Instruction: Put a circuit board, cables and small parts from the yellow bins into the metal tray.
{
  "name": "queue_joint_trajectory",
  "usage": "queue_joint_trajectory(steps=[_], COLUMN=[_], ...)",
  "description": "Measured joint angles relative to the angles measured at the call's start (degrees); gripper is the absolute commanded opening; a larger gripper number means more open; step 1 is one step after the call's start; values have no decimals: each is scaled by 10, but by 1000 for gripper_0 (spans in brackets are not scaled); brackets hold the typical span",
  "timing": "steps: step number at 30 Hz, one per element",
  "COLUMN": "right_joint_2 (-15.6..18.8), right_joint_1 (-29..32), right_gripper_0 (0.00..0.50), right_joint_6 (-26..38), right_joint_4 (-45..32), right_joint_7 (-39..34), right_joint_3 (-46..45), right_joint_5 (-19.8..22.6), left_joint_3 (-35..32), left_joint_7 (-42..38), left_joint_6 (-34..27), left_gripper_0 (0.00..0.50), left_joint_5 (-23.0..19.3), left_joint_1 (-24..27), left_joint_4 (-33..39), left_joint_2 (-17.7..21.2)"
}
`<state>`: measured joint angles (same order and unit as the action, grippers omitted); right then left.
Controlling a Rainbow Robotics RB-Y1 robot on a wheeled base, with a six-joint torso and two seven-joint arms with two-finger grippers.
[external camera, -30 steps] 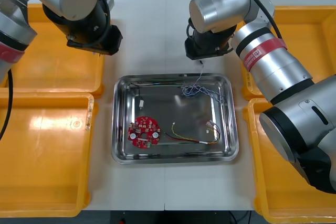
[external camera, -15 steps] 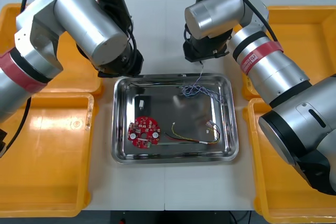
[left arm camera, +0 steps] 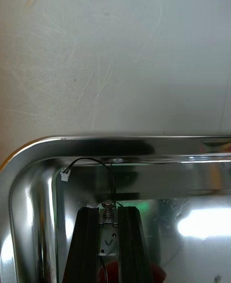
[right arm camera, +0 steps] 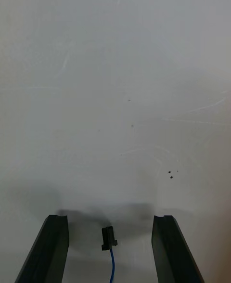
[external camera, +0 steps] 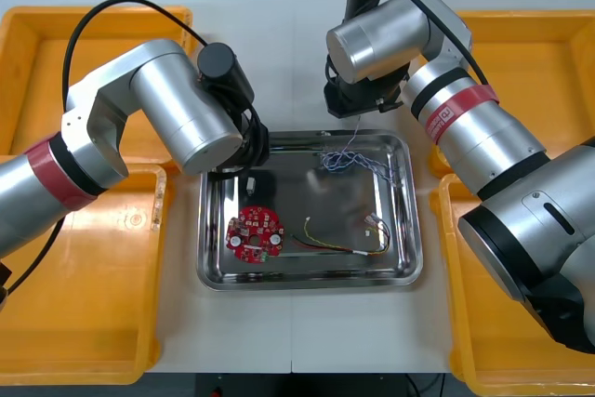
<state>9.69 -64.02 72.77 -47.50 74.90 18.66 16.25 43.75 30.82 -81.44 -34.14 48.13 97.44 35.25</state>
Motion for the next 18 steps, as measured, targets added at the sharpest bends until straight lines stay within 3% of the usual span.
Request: queue_joint_trajectory(steps=[4,7,9,10,11,12,14,16,18], right_joint_2=[0,0,0,0,0,0,-1,-1,-1], right_joint_1=[3,4,4,4,4,4,4,4,5], right_gripper_0=[491,449,407,350,275,203,109,91,79], right_joint_6=[-5,-12,-14,-15,-15,-15,-15,-15,-15], right_joint_4=[0,0,-1,-1,-1,-2,-2,-1,-1], right_joint_7=[0,0,-1,-3,-6,-11,-21,-22,-22], right_joint_3=[3,11,16,18,19,20,20,20,20], right_joint_5=[0,0,0,0,0,0,0,0,0], left_joint_3=[7,10,11,11,11,11,11,11,11], left_joint_7=[0,0,0,0,0,0,0,0,0], left_joint_6=[1,1,1,1,1,1,1,1,1], left_gripper_0=[1,32,124,231,299,347,428,500,500], left_joint_5=[1,2,2,2,2,2,2,2,2], left_joint_1=[-4,-4,-4,-4,-4,-4,-4,-4,-4], left_joint_4=[0,1,2,2,2,2,3,3,3], left_joint_2=[0,0,0,0,0,0,0,0,0])
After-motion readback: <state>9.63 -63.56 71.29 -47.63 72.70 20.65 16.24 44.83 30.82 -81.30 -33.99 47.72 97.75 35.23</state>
